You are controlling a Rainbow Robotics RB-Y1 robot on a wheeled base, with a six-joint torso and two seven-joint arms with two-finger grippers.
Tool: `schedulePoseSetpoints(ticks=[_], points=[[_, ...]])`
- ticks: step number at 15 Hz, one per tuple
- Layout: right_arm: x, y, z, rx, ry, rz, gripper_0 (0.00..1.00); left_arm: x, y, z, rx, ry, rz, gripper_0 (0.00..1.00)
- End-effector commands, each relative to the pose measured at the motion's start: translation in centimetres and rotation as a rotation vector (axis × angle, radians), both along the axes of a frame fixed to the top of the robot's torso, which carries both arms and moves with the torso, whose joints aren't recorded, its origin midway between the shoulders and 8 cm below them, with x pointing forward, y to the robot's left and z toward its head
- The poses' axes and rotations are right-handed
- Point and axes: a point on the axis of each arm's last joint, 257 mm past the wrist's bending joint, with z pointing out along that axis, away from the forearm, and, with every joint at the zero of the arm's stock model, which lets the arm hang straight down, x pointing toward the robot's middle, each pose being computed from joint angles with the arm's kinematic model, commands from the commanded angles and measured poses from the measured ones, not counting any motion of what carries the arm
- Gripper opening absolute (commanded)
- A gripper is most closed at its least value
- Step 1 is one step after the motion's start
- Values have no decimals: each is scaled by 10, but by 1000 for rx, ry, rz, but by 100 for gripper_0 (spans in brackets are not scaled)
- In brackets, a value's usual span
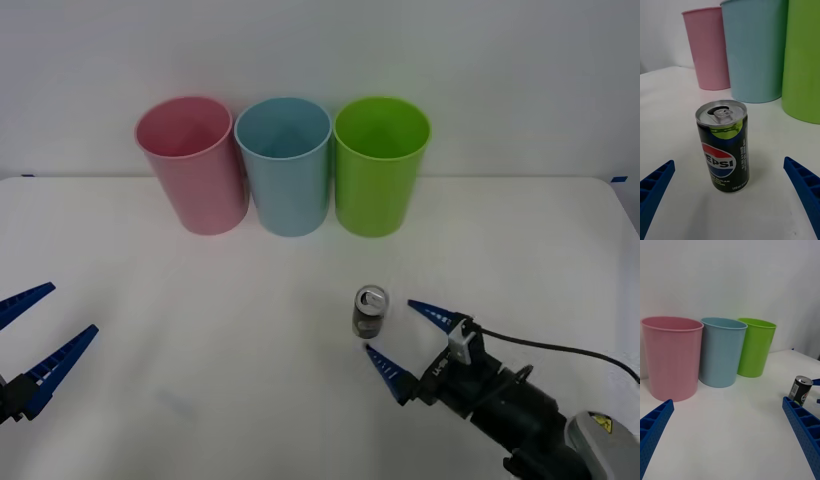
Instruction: Grasp the object on the table and drop it into the matching bin: aluminum can to the light blue bin, PET bottle to the pink bin.
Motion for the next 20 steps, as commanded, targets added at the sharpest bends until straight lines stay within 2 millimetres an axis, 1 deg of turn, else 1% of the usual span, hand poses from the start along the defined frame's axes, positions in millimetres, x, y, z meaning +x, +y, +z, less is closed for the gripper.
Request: schedulePoseSetpoints(ticks=[1,9,12,14,18,20], points=[[8,10,0,-11,-6,-19,100,0,0,0,0,0,0,100],[22,31,-3,-43,-6,-47,100,0,0,0,0,0,0,100],[27,39,-10,-53,8,-41,100,0,0,0,0,0,0,100],[34,43,-13,-58,12,-33,100,0,0,0,0,0,0,100],[45,54,-14,-57,12,-36,100,0,0,0,0,0,0,100],[47,57,-12,-58,6,-37,100,0,0,0,0,0,0,100]])
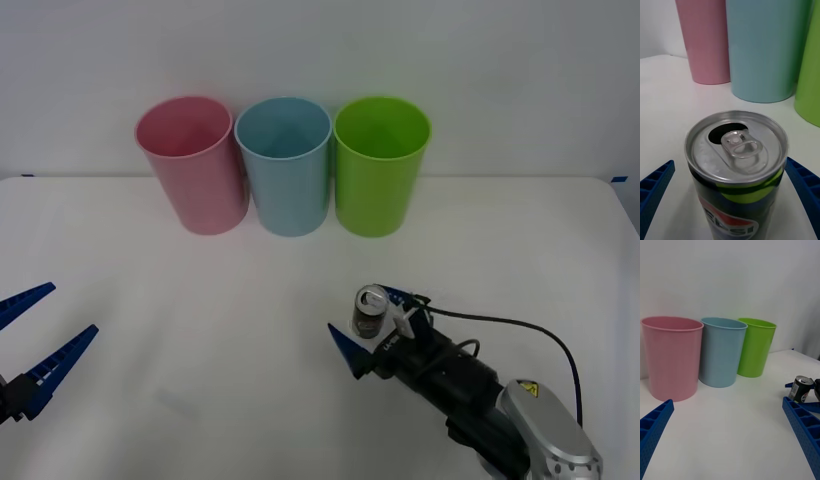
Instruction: Grasp the object on the table and drop it into the matching bin: aluminum can to the light blue bin, PET bottle to the pink bin.
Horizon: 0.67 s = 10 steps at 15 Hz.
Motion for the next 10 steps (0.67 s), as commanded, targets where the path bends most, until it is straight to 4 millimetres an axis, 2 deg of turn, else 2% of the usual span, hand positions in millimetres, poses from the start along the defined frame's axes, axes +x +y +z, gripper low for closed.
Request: schedulePoseSetpoints(ticks=[1,4,5,6,7,10], points=[[2,2,2,-4,-6,-1,100,0,0,0,0,0,0,100],[2,3,1,-4,-4,0,100,0,0,0,0,0,0,100],[2,4,1,-4,-5,2,83,0,0,0,0,0,0,100],[2,3,1,-2,-4,-1,17,0,0,0,0,0,0,100],[2,4,2,0,-4,-2,0,0,0,0,0,0,0,100],[2,3,1,-2,-4,-3,0,0,0,0,0,0,0,100]])
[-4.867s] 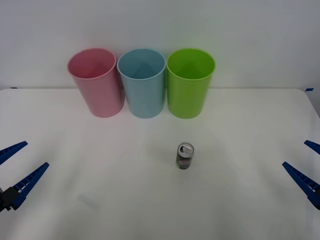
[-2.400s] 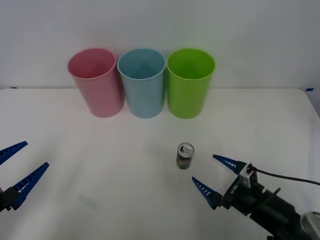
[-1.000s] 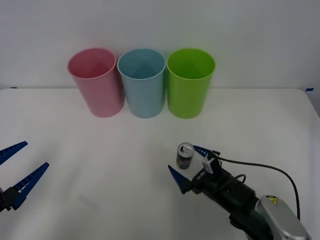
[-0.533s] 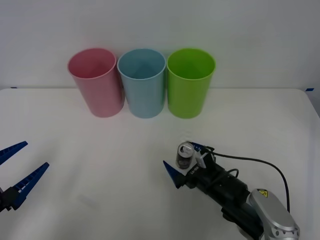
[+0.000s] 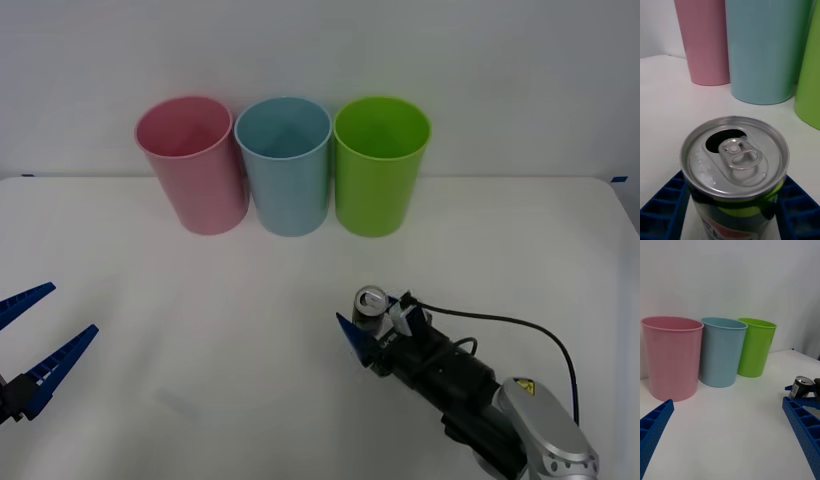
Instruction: Grasp the object on the table and drop it into the matching bin: aluminum can to the light blue bin, PET bottle to the pink bin.
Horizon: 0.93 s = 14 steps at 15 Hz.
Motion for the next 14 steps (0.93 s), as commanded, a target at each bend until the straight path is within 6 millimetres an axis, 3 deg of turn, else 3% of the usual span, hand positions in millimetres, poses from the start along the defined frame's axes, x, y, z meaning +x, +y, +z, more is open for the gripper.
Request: schedulePoseSetpoints(ticks=[1,8,14], points=[[0,0,1,5,1,1,0,0,0,0,0,0,0,100],[2,1,20,35,-30,4,0,0,0,0,0,0,0,100],[-18,-5,75,120,-69,23,0,0,0,0,0,0,0,100]])
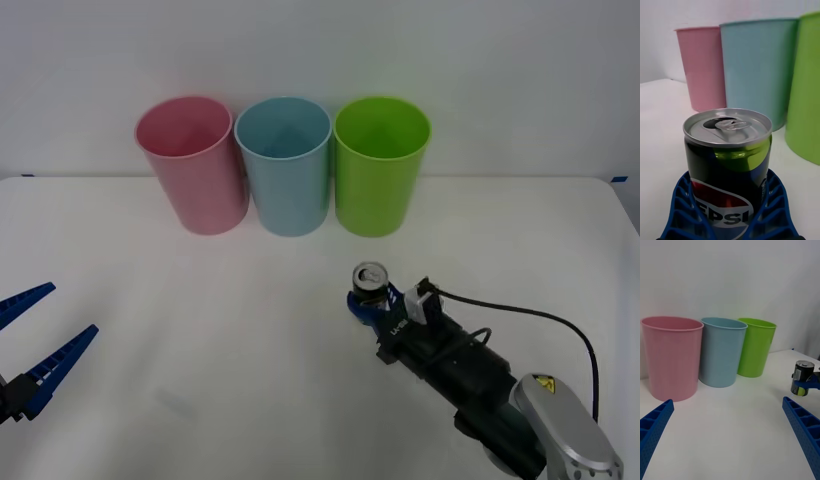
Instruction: Grasp the object on the table and drop it into the matching bin: aluminum can to the light blue bin, PET bottle to the pink bin.
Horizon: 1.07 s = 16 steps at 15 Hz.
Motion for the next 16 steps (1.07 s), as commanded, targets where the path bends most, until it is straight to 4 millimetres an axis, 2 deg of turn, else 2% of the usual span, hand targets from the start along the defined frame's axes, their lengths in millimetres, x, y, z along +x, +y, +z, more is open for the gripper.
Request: schedulePoseSetpoints(ticks=[1,5,10,13,16], points=[[-15,-2,29,58,-2,17,0,0,0,0,0,0,0,100],[-30,-4,76,142,-3,59,0,0,0,0,0,0,0,100],[-34,0,136,253,-2,115,0,0,0,0,0,0,0,100],[-25,3,164,286,-8,136,0,0,0,0,0,0,0,100],[-5,8,193,312,-25,123,0,0,0,0,0,0,0,100]])
